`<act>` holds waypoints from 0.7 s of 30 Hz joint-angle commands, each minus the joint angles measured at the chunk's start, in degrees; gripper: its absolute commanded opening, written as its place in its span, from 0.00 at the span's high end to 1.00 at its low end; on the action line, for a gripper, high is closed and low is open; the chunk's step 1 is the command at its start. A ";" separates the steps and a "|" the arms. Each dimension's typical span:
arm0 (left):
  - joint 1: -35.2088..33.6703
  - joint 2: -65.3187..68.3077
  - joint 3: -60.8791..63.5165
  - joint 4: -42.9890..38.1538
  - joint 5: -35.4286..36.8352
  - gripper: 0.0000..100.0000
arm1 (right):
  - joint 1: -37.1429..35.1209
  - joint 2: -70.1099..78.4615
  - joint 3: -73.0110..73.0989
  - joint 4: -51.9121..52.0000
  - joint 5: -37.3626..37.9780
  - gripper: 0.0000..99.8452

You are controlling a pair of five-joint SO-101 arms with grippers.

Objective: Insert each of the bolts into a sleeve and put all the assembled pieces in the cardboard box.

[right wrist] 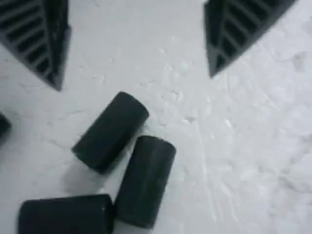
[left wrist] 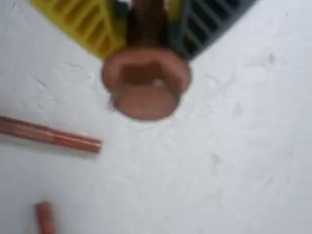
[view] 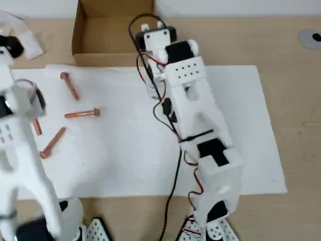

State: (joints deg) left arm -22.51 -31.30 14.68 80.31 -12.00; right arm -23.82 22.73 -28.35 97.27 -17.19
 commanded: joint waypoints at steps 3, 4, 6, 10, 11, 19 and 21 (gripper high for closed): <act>2.02 -20.00 18.64 -11.87 -0.53 0.99 | -0.75 -4.35 6.02 -8.53 -2.11 0.77; 2.02 -22.64 21.10 -13.10 -0.53 0.99 | -0.75 -4.35 6.64 -9.93 -2.99 0.77; 2.02 -27.12 24.97 -14.77 -0.53 0.99 | -0.75 -4.35 8.40 -12.31 -4.40 0.77; 2.02 -33.27 29.80 -15.82 -0.53 0.99 | -0.66 -4.35 12.53 -15.21 -5.89 0.77; 2.02 -34.15 30.42 -15.82 -0.53 0.99 | -0.66 -4.35 13.49 -15.91 -5.89 0.77; 2.02 -36.35 31.65 -15.82 -0.53 0.99 | -0.48 -4.26 17.80 -21.19 -5.89 0.77; 2.02 -36.44 31.56 -15.56 -0.53 0.99 | -0.40 -4.26 18.77 -22.42 -5.89 0.77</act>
State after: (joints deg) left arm -21.36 -66.73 46.77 65.98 -12.26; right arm -23.82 22.81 -10.07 76.79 -22.46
